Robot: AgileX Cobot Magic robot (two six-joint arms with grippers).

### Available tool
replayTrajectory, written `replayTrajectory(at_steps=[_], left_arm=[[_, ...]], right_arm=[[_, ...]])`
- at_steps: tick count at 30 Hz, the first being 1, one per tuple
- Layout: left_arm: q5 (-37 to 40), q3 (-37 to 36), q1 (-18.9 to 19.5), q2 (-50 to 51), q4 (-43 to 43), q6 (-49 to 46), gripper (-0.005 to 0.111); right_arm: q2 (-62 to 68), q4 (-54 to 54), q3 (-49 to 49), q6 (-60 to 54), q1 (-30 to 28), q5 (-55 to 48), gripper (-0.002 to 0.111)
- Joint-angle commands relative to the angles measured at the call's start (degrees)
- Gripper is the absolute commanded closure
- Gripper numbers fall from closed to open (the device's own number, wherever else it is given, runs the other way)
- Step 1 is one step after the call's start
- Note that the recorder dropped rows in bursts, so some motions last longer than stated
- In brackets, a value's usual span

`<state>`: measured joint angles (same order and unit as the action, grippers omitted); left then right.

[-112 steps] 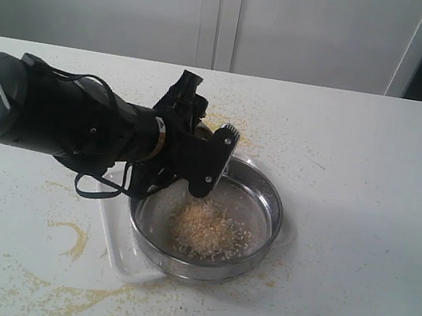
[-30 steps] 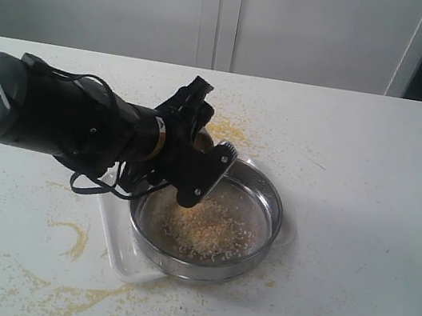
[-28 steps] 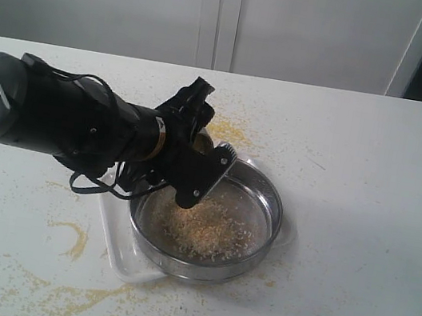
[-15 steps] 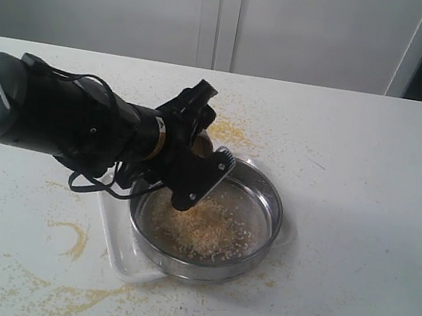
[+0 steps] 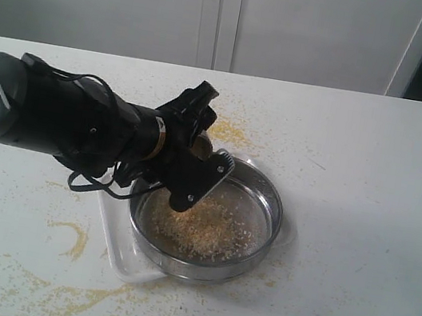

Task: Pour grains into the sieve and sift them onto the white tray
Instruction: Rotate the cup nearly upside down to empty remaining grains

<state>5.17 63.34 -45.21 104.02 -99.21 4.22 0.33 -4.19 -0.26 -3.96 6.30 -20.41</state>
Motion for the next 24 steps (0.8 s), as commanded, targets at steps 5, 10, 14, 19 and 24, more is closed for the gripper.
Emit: replayTrajectory(at_steps=[5, 10, 14, 19, 24], left_arm=[[0.42, 0.37, -0.11, -0.65, -0.74, -1.71, 0.107], [0.42, 0.37, -0.11, -0.65, -0.74, -3.23, 0.107], [0.42, 0.37, -0.11, -0.65, -0.74, -4.72, 0.107], [0.42, 0.37, -0.11, -0.65, -0.74, -7.13, 0.107], [0.42, 0.37, -0.11, -0.65, -0.74, -9.28, 0.107]], right_arm=[[-0.33, -0.26, 0.26, -0.22, -0.47, 0.34, 0.108], [-0.33, -0.26, 0.26, -0.22, -0.47, 0.34, 0.108], [-0.33, -0.26, 0.26, -0.22, -0.47, 0.34, 0.108], [-0.33, -0.26, 0.26, -0.22, -0.47, 0.34, 0.108], [-0.33, -0.26, 0.26, -0.22, -0.47, 0.34, 0.108]])
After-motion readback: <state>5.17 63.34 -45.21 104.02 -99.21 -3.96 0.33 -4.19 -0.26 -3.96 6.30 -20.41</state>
